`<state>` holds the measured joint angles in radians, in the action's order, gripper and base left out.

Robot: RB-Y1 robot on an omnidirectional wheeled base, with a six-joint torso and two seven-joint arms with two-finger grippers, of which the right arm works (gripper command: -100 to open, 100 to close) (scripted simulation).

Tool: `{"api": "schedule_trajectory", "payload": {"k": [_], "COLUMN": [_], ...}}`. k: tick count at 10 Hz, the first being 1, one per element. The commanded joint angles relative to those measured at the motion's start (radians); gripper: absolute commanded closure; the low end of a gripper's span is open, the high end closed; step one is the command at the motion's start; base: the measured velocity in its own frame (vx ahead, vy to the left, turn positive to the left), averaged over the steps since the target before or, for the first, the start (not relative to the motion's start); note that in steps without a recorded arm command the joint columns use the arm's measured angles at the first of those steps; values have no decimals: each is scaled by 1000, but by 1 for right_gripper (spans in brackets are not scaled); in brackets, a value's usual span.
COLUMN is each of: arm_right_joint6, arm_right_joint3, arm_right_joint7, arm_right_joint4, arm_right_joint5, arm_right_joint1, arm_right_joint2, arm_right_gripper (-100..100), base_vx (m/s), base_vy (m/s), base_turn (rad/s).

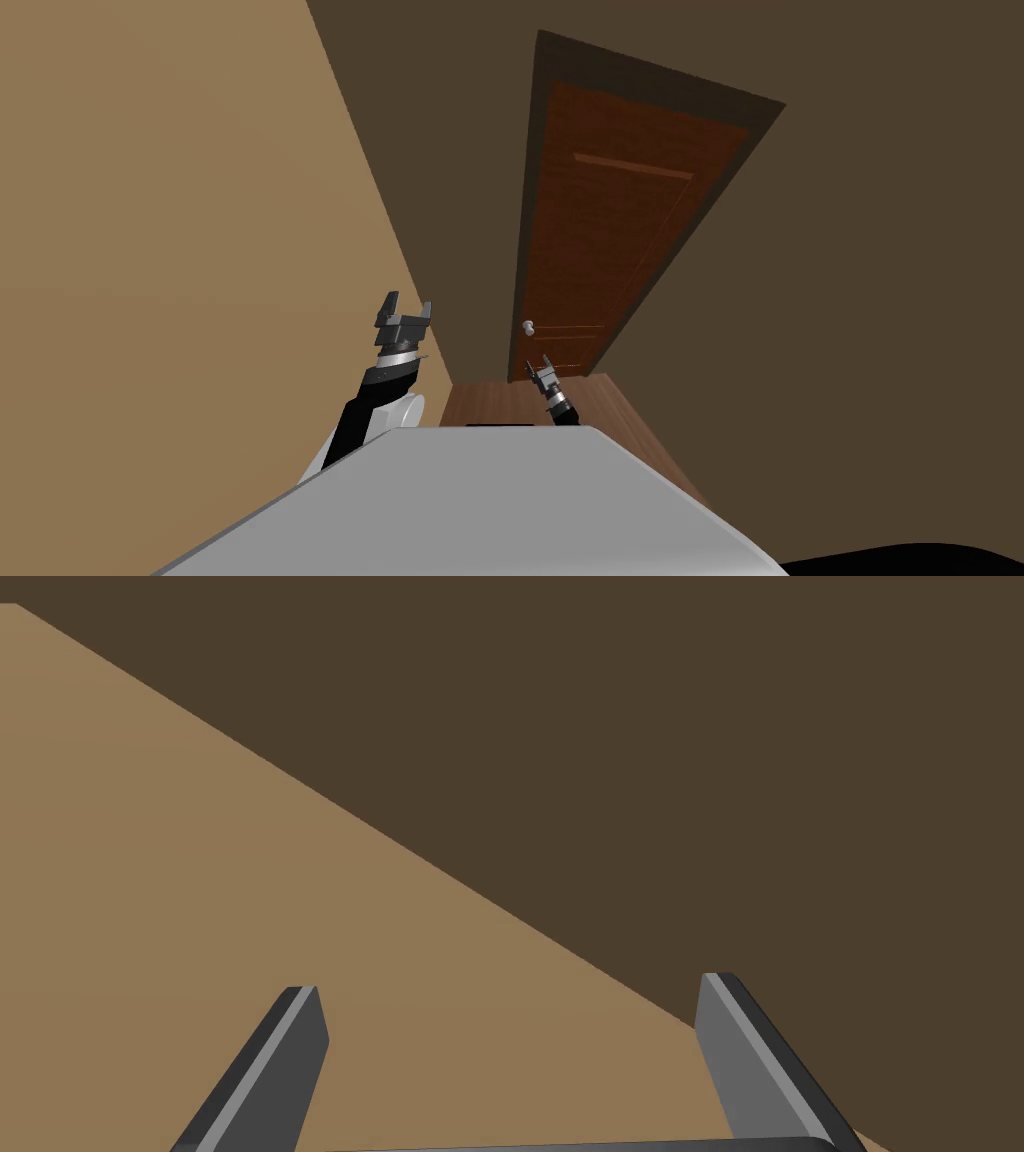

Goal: Pull the door open

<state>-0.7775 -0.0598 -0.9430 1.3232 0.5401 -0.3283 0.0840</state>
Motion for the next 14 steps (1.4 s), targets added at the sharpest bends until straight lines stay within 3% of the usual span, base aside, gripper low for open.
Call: {"api": "schedule_trajectory", "payload": {"k": [1, 6, 11, 13, 14], "arm_right_joint6": [-20, -50, -79, -85, -85], "arm_right_joint3": [4, 15, 28, 31, 32], "arm_right_joint7": [-35, -98, -157, -171, -166], "arm_right_joint4": [-38, -123, -208, -229, -226], "arm_right_joint5": [22, 71, 117, 128, 123], "arm_right_joint1": [1, 17, 33, 37, 38], "arm_right_joint2": [-15, -52, -96, -108, -103], "arm_right_gripper": [-100, -100, -100, -100, -100], "base_vx": [184, 130, 112, 60, 19], "base_vy": [-25, 16, 47, 75, 40], "base_turn": [-215, -196, -290, -301, -56]}}
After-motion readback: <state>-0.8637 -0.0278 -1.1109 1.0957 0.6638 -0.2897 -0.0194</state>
